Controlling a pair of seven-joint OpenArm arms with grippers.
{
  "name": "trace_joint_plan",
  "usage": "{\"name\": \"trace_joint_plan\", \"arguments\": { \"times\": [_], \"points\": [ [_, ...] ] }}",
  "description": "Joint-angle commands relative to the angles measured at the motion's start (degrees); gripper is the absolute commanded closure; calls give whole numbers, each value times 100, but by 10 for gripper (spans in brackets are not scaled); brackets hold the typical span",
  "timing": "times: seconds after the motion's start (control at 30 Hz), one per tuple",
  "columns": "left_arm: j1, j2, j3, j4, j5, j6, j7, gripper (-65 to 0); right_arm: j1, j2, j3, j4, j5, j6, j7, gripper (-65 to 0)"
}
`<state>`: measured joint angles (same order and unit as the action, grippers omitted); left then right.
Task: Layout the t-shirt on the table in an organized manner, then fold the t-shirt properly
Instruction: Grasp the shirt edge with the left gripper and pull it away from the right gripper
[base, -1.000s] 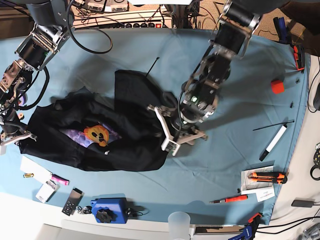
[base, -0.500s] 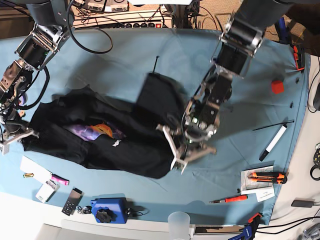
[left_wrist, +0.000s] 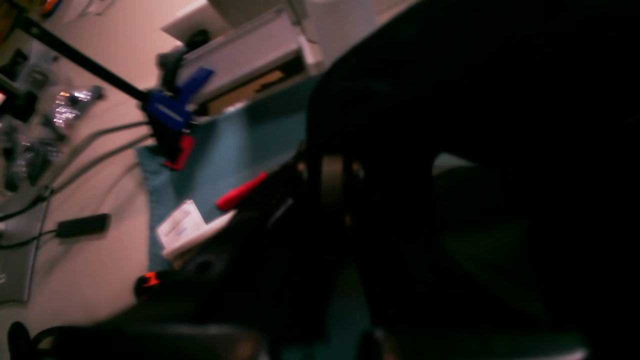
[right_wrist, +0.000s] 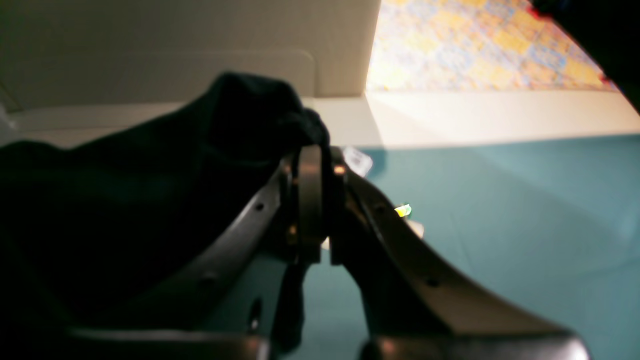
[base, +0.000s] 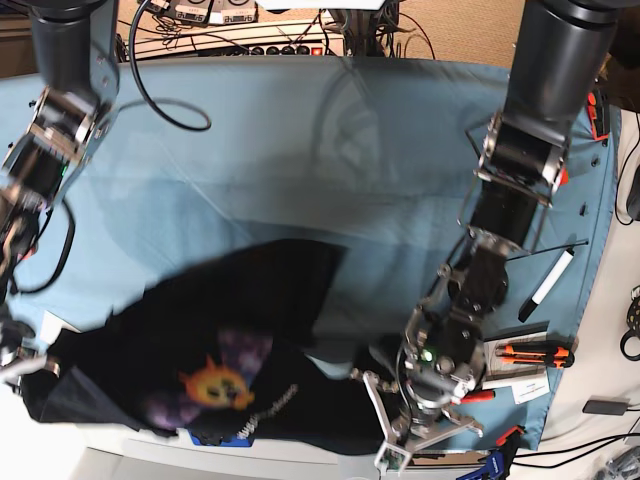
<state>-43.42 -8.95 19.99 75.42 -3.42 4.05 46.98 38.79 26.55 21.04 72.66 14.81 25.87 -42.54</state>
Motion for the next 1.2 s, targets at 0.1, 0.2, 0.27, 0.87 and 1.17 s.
{"name": "trace_joint_plan", "arguments": {
  "times": [0.1, 0.2, 0.27, 0.87, 1.17],
  "points": [
    [-393, -31, -28, 109, 92, 46, 184, 0, 710, 122, -83, -35, 20, -44, 223, 0],
    [-492, -28, -28, 109, 90, 46, 304, 0, 938, 125, -20, -35, 61, -44, 116, 0],
    [-549, -28, -28, 122, 87, 46, 577, 0, 960, 125, 7, -35, 254, -39, -96, 0],
    [1032, -39, -28, 452, -1043, -765, 2422, 0, -807, 122, 7, -28, 2365, 608, -2750, 0],
    [2262, -74, -28, 1069, -1029, -872, 2302, 0, -1888, 87, 13, -28, 2413, 632, -2625, 0]
  ]
}}
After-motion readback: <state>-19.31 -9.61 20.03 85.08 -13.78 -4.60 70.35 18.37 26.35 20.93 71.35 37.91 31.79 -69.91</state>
